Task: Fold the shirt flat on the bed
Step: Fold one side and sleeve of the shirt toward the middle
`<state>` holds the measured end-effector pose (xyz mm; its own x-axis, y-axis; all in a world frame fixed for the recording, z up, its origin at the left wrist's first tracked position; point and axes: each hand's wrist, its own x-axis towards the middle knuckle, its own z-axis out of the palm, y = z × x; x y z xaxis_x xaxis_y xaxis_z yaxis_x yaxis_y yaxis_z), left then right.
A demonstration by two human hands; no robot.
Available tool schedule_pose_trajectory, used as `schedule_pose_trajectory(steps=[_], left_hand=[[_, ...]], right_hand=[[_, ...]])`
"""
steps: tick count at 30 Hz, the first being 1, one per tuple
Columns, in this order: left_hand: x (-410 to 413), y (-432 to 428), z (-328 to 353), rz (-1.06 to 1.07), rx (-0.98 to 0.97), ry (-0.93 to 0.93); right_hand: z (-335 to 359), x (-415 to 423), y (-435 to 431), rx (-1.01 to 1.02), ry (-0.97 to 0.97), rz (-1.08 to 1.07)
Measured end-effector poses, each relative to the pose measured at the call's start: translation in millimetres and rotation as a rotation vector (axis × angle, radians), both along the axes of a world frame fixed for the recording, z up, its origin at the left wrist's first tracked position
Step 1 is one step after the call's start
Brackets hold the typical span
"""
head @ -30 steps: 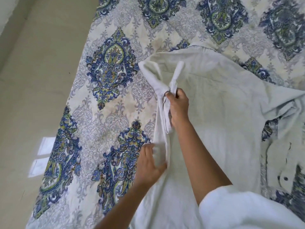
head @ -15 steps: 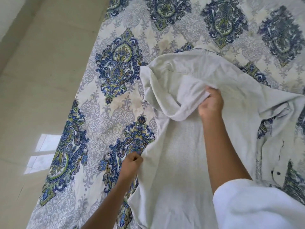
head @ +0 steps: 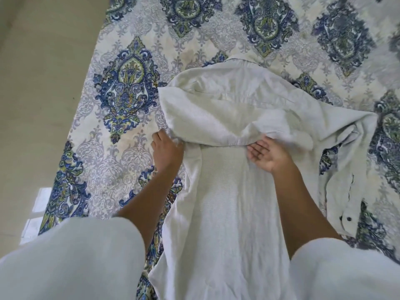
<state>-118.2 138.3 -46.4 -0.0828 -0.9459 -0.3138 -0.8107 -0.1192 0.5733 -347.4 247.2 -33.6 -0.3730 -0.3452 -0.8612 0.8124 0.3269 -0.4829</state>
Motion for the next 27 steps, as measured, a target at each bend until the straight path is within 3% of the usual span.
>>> schedule_pose_trajectory(steps=[4, 7, 9, 12, 15, 17, 20, 24, 27], left_hand=[[-14.1, -26.9, -4.0, 0.18, 0.289, 0.238], [-13.5, -39.1, -0.5, 0.27, 0.235, 0.311], [-5.9, -41.2, 1.9, 0.209, 0.026, 0.162], [7.2, -40.5, -5.2, -0.192, -0.328, -0.143], [13.3, -43.1, -8.1, -0.358, -0.437, -0.365], [16.2, -46.8, -6.5, -0.398, -0.428, -0.444], [19.9, -51.7, -8.5, -0.544, -0.452, -0.533], [18.4, -65.1, -14.6, -0.858, -0.673, -0.533], [20.9, -78.8, -16.6, -0.914, -0.663, -0.477]], right_hand=[[-8.2, 24.0, -19.3, 0.017, -0.018, 0.066], [-13.3, 15.4, -27.7, 0.065, 0.09, -0.121], [-21.6, 1.8, -25.0, 0.137, 0.208, -0.219], [-35.9, 1.0, -19.9, 0.313, 0.395, -0.083], [-36.6, 11.1, -22.2, 0.505, 0.678, -0.034], [-25.4, 19.7, -31.2, 0.537, 0.827, 0.147], [-11.8, 34.8, -53.7, 0.428, 0.96, 0.407], [-9.6, 29.8, -85.0, 0.321, 1.317, 0.761], [-20.9, 3.2, -97.0, 0.425, 1.333, 1.059]])
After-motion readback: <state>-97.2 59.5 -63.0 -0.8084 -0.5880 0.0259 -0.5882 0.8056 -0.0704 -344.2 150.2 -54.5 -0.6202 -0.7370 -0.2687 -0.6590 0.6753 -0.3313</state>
